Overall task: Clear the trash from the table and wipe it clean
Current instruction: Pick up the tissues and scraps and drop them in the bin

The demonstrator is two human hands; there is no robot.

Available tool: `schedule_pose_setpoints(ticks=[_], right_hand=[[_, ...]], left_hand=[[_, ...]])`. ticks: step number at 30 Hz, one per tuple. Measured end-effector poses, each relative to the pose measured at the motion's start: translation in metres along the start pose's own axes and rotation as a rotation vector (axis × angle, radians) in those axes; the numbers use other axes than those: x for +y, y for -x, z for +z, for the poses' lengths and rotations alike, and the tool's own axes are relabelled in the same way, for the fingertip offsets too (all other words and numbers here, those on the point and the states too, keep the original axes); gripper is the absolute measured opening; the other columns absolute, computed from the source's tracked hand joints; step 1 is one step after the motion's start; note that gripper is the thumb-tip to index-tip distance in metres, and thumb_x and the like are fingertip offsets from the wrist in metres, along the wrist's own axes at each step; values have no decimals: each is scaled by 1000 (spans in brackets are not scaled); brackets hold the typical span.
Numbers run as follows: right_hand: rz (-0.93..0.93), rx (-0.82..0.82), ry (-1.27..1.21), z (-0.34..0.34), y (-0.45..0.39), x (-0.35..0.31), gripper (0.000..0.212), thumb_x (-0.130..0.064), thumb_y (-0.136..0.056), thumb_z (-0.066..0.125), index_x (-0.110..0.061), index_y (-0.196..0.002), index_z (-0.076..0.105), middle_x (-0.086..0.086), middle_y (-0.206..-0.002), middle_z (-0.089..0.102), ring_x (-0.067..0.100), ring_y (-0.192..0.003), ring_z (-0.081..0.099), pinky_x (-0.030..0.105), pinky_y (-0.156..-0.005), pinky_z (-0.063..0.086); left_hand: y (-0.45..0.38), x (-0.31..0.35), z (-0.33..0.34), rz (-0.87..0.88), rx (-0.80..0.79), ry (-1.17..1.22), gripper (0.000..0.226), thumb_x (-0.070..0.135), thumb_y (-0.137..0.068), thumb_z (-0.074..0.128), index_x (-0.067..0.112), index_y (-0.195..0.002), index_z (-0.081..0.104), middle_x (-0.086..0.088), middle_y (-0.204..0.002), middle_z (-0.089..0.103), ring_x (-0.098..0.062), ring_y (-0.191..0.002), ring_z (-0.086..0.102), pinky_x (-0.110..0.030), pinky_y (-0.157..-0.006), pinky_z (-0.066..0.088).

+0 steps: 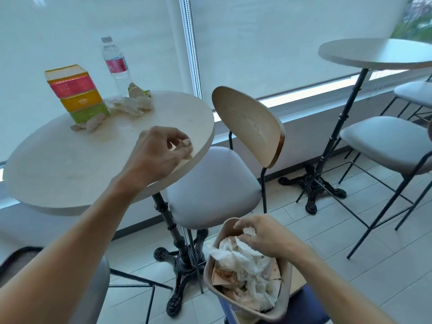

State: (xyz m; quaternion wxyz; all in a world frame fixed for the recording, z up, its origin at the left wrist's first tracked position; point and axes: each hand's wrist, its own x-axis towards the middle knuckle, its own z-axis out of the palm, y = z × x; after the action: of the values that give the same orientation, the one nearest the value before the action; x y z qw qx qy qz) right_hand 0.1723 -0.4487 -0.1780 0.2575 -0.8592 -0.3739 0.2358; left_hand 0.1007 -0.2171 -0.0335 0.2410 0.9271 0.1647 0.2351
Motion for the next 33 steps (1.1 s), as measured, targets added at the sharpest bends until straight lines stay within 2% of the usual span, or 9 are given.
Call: schedule_pose_setpoints(ticks=[2, 5, 9, 13, 17, 19, 25, 29, 33], right_hand=[[-25, 42, -73, -7, -1, -4, 26, -21, -92, 62, -30, -116, 69, -23, -102, 65, -13, -87, 55, 3, -78, 43], [-39, 117, -112, -15, -2, -8, 25, -27, -92, 64, -30, -117, 68, -19, -107, 64, -6, -96, 57, 8, -78, 43], [-69, 179, -201, -22, -4, -7, 21, -32, -91, 66, -33, -112, 69, -14, -106, 67, -3, -97, 60, 10, -77, 45], [-54, 161, -507, -23, -5, -4, 19, -27, -93, 64, -46, -90, 67, -12, -93, 67, 2, -78, 62, 19, -67, 49], [-45, 32, -820, -21, 3, 4, 57, -2, -86, 65, -40, -128, 56, 5, -113, 67, 21, -93, 69, 38, -81, 58], [-46, -26, -851, -20, 8, 6, 66, 6, -81, 67, -35, -131, 54, 10, -110, 67, 24, -95, 70, 41, -86, 58], [50, 108, -582, -6, 4, 16, 18, -28, -81, 79, -27, -97, 70, 5, -84, 74, 17, -70, 67, 43, -71, 57], [169, 70, -296, 1, -1, 20, 15, -25, -86, 74, -30, -98, 67, 2, -78, 70, 4, -56, 60, 25, -56, 53], [212, -39, -98, 4, -2, 21, 51, -23, -82, 73, -35, -129, 57, -9, -119, 63, 8, -107, 61, 23, -87, 52]], left_hand=[[9, 14, 2, 41, 12, 36, 5, 32, -88, 70, 31, -86, 74, 16, -75, 69, -1, -77, 56, -8, -63, 38], [23, 31, 8, 95, 3, 127, 3, 30, -86, 73, 29, -88, 75, 17, -74, 68, 3, -72, 54, -5, -60, 38], [45, 42, 26, 107, -55, 240, 10, 27, -82, 77, 28, -91, 75, 16, -73, 68, 1, -62, 55, -10, -55, 41], [64, 40, 60, -11, -199, 439, 17, 23, -78, 80, 22, -95, 74, 6, -77, 73, -9, -71, 69, -20, -66, 56], [80, 30, 94, -148, -304, 493, 14, 24, -79, 80, 26, -90, 71, 5, -80, 74, -8, -74, 71, -20, -68, 57], [89, 25, 111, -206, -326, 478, 15, 28, -80, 79, 25, -92, 72, 6, -79, 74, -4, -73, 70, -18, -67, 57], [94, 13, 121, -225, -335, 348, 23, 36, -83, 76, 27, -103, 73, 11, -86, 70, 2, -79, 66, -17, -75, 56], [80, 14, 85, -160, -310, 319, 17, 35, -84, 74, 31, -100, 71, 13, -87, 69, 2, -79, 64, -14, -74, 54], [65, 15, 38, -54, -232, 269, 13, 34, -83, 74, 31, -96, 72, 13, -84, 70, -1, -76, 65, -16, -68, 54]])
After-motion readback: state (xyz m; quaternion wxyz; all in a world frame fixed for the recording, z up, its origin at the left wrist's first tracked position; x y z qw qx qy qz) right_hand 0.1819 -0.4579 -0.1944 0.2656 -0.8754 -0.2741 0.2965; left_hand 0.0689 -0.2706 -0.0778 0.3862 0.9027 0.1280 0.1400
